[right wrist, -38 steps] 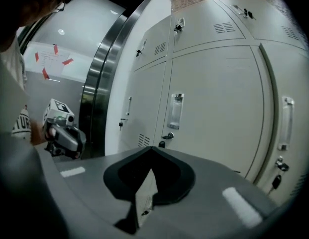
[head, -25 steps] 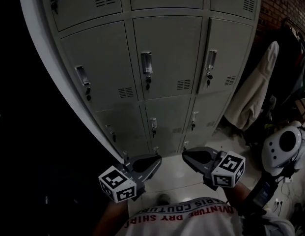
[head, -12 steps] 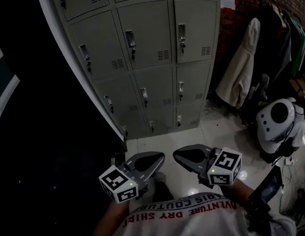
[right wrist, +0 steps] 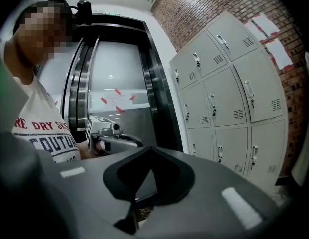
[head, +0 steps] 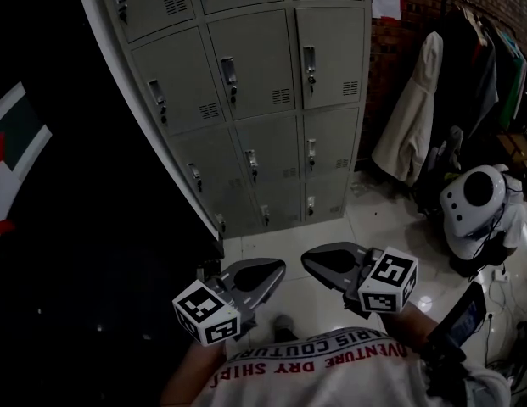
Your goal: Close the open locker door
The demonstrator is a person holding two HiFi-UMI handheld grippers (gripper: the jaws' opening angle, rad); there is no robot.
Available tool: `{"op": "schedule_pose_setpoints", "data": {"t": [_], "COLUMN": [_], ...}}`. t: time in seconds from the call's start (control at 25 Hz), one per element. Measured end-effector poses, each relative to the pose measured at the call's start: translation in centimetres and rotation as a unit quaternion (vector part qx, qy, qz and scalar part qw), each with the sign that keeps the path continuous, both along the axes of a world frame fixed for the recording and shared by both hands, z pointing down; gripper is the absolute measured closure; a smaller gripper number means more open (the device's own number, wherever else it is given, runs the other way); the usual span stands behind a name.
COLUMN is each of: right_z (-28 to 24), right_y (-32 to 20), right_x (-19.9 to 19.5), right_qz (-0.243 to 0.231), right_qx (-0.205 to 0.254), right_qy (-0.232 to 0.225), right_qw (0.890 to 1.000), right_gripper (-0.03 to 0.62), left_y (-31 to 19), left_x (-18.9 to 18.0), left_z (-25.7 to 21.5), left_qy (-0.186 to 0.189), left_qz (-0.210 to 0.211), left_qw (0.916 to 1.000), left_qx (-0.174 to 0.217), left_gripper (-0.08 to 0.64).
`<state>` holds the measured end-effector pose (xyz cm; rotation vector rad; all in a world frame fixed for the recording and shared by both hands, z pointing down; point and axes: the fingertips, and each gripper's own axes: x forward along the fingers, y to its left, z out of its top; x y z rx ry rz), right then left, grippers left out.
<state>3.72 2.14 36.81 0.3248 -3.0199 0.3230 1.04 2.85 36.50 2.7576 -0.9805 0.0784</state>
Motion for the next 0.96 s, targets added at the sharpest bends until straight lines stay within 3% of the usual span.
{"op": "schedule_pose_setpoints", "data": {"t": [0.96], "right_z": [-0.1], "right_y": [1.8], "right_x": [1.0], "right_qz": [0.013], "right_qx": [0.008], "right_qy": [0.009], "right_qw": [1.0], "right_gripper": [0.597], "left_y": [1.3], "left_x": [1.2], "left_z": [-0.3], "left_qy": [0.002], "left_qz": [0.014], "left_qw": [0.9999], "left_qx": [0.008], "left_gripper": [0.555]}}
